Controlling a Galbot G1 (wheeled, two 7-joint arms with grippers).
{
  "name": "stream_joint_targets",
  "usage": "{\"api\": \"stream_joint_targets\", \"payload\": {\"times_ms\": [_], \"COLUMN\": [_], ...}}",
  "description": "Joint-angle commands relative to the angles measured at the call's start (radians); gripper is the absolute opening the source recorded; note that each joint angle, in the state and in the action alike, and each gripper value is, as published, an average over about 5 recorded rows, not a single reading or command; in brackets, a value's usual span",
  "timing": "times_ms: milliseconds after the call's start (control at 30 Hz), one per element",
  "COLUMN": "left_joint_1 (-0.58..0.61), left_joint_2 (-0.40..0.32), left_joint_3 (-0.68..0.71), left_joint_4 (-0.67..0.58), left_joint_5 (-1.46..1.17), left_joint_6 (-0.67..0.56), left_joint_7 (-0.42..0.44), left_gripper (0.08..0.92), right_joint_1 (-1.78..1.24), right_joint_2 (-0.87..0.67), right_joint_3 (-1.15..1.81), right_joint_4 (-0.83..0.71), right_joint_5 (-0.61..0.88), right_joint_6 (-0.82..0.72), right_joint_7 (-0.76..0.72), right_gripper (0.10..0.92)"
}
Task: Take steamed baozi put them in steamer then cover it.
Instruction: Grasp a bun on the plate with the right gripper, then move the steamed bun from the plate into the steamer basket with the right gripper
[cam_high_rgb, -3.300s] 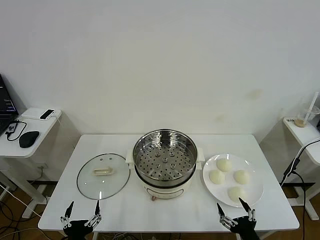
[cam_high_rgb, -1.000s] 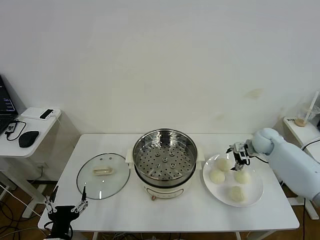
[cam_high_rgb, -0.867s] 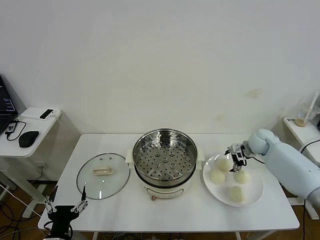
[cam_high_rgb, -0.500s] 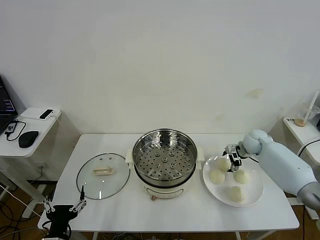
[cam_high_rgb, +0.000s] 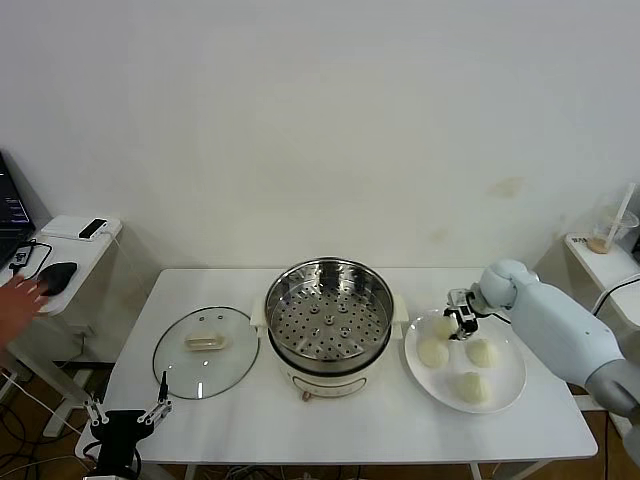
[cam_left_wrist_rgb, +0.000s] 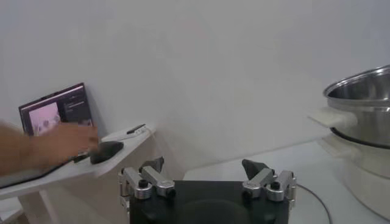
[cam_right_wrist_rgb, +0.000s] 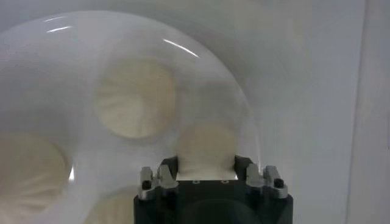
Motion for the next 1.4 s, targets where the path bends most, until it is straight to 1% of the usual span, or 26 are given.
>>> {"api": "stream_joint_targets", "payload": {"times_ms": [33, 267, 467, 767, 900, 1200, 1400], "left_joint_1": [-0.001, -0.005, -0.009, -0.021, -0.023, -0.030, -0.035], "left_joint_2": [0.004, 0.015, 0.028, 0.050, 0.055, 0.068, 0.075], "left_joint_3": [0.003, 0.010, 0.015, 0.006, 0.001, -0.017, -0.015], "left_joint_4": [-0.003, -0.008, -0.007, 0.014, 0.016, 0.031, 0.038], "left_joint_5": [0.000, -0.005, -0.018, -0.045, -0.047, -0.069, -0.075], "left_joint_6": [0.001, 0.003, 0.007, 0.020, 0.023, 0.029, 0.035], "left_joint_7": [0.000, 0.002, 0.004, 0.008, 0.011, 0.017, 0.021], "left_gripper": [0.823, 0.823, 0.823, 0.823, 0.823, 0.823, 0.823], "right_joint_1": [0.047, 0.183, 0.339, 0.570, 0.643, 0.697, 0.657], "right_joint_2": [-0.068, -0.184, -0.182, -0.030, 0.049, 0.236, 0.312], "right_joint_3": [-0.041, -0.106, -0.172, -0.347, -0.417, -0.627, -0.715], "right_joint_4": [0.107, 0.241, 0.284, 0.300, 0.299, 0.279, 0.249], "right_joint_5": [0.068, 0.139, 0.240, 0.428, 0.484, 0.506, 0.424], "right_joint_6": [-0.014, -0.013, -0.027, -0.027, -0.013, 0.096, 0.191], "right_joint_7": [-0.016, -0.036, -0.022, 0.025, 0.046, 0.122, 0.156], "right_gripper": [0.585, 0.590, 0.594, 0.594, 0.594, 0.592, 0.587]}}
